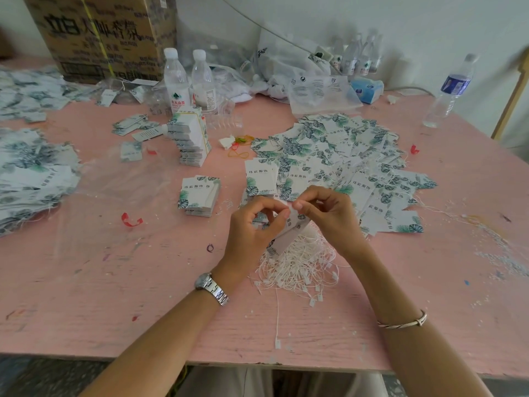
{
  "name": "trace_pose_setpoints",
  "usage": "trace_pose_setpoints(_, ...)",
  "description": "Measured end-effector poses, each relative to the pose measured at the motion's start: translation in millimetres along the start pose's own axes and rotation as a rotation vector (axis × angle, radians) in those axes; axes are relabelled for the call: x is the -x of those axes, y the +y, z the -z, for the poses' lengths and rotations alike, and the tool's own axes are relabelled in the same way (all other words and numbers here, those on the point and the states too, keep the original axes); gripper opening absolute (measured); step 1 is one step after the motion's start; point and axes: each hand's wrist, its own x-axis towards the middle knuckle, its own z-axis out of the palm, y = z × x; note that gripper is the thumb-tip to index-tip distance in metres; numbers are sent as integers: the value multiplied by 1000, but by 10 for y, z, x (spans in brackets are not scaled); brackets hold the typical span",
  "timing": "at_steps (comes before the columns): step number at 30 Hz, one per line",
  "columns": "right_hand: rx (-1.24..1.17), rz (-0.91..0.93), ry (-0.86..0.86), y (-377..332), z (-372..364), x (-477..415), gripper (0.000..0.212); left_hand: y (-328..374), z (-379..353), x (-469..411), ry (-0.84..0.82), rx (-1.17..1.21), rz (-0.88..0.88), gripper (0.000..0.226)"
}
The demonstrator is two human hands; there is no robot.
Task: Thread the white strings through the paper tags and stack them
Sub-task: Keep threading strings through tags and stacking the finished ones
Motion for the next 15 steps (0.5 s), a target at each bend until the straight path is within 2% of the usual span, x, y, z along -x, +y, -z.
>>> trace_pose_setpoints(5, 12, -9, -17, 29, -27, 11, 18, -17, -4, 4, 1, -19, -13, 4)
trace_pose_setpoints(9, -22, -20, 2, 15, -53, 18, 29, -33, -6, 3, 1, -28, -6, 6)
trace_pose_setpoints(15, -30, -42, 17, -1, -54, 25, 34, -26, -5, 12, -4, -6, 18, 4)
